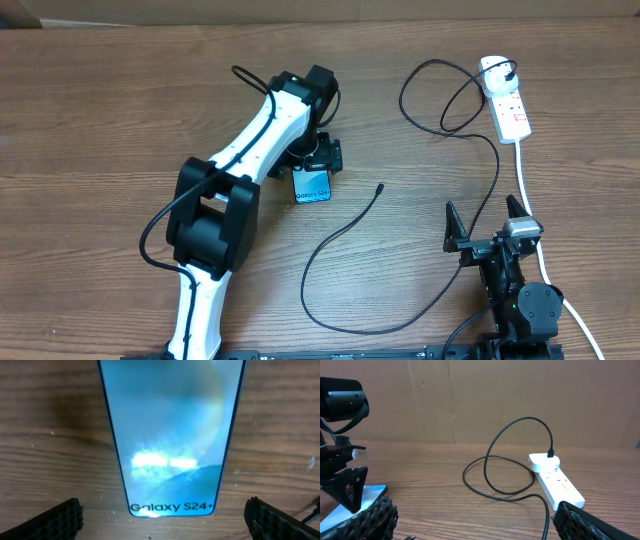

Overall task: Plug charger to phone and switch on socket
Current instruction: 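Lower the left gripper onto the phone's bottom edge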

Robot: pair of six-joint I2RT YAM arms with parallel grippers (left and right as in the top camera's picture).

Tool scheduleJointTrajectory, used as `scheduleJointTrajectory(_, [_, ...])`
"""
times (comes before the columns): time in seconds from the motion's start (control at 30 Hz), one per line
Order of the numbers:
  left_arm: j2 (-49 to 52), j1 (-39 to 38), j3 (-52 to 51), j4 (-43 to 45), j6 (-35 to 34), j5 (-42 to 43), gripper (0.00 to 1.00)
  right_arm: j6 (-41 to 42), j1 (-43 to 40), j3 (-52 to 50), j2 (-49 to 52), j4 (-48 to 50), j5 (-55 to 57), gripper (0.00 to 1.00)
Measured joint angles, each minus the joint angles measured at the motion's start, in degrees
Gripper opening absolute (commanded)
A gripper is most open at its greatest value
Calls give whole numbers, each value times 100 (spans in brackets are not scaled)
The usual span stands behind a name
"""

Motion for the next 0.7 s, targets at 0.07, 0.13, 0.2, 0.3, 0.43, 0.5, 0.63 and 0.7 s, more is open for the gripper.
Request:
scheduleJointTrajectory(0.07, [0,37,-2,116,-2,4,100,4,0,0,0,2,0,100])
scheduleJointTrajectory(0.13, [0,66,-39,319,-4,4,100,-2,0,0,0,0,0,100])
scheduleJointTrajectory(0.2, [0,70,-87,525,-2,0,100,2,0,0,0,2,-2,100])
scheduleJointTrajectory(0.3, [0,70,-120,699,-2,-35,100,0,0,0,0,0,-2,100])
scheduleJointTrajectory(0.43, [0,70,-122,844,-2,-133,100,2,0,0,0,2,-2,100])
scheduleJointTrajectory(0.5, [0,70,-122,824,-2,-258,100,0,0,0,0,0,-2,100])
scheduleJointTrajectory(0.63, [0,70,-127,713,-2,-470,100,0,0,0,0,0,-2,100])
scheduleJointTrajectory(0.7, [0,70,-133,693,-2,-522,100,0,0,0,0,0,-2,100])
